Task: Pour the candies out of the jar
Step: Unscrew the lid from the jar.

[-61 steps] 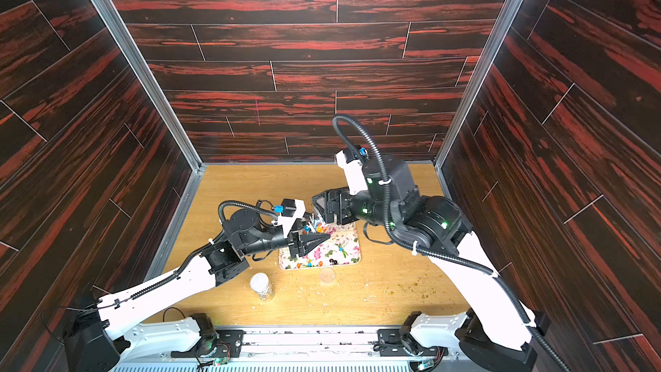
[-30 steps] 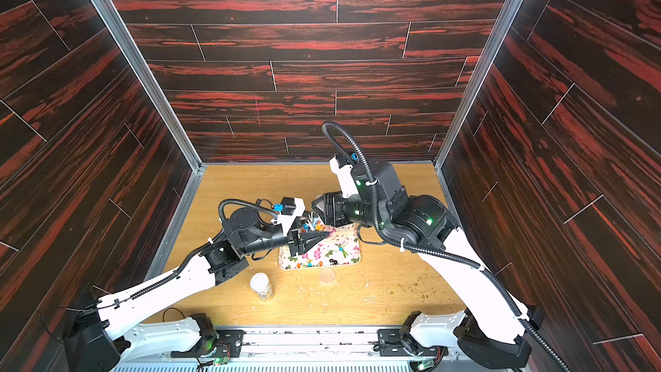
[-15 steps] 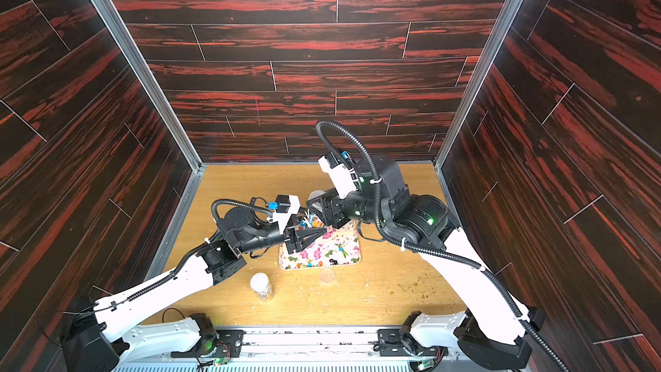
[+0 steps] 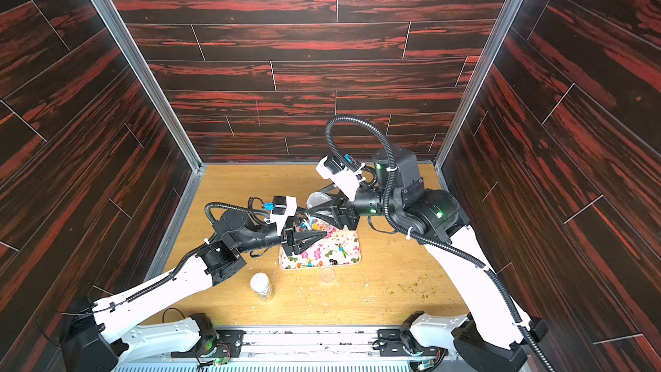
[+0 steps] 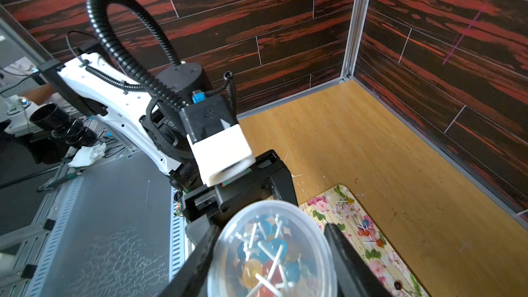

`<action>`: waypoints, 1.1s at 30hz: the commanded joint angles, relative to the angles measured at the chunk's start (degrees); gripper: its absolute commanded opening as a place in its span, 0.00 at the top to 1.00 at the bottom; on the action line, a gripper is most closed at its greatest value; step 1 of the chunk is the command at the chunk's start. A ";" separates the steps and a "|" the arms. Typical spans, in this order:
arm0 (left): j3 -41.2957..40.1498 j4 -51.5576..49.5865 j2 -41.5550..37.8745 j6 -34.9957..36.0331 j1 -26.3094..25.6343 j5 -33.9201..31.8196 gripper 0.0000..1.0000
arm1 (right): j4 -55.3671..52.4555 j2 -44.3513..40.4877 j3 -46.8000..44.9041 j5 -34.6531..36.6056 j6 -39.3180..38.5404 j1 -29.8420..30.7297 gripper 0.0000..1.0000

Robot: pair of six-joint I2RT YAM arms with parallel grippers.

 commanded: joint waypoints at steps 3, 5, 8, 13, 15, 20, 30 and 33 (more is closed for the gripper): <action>0.55 1.68 -1.39 -5.25 0.41 0.61 0.44 | 1.16 -1.92 0.96 -7.24 -11.11 -1.52 0.49; 0.47 2.07 -1.31 -5.66 0.41 0.79 0.44 | 0.64 -1.30 1.54 -7.98 -11.85 -1.72 0.49; 0.38 2.25 -1.42 -5.80 0.41 0.78 0.44 | 0.15 -0.66 1.68 -8.03 -12.09 -1.75 0.48; 0.25 2.34 -1.48 -5.55 0.43 0.40 0.44 | -0.09 -0.48 1.50 -6.32 -11.11 -1.74 0.45; 0.21 2.34 -1.51 -5.45 0.41 0.19 0.44 | -0.58 -0.36 1.59 -6.16 -11.15 -1.69 0.43; -0.36 3.21 -1.48 -5.53 0.41 -0.31 0.44 | -0.80 -0.54 1.59 -6.00 -11.12 -1.74 0.36; -0.74 2.96 -1.66 -5.19 0.41 -0.86 0.44 | -0.94 -1.66 2.18 -3.66 -7.16 -1.68 0.06; -0.72 2.61 -1.66 -4.85 0.47 -1.10 0.44 | -0.70 -2.32 2.84 -1.76 -1.87 -1.68 0.01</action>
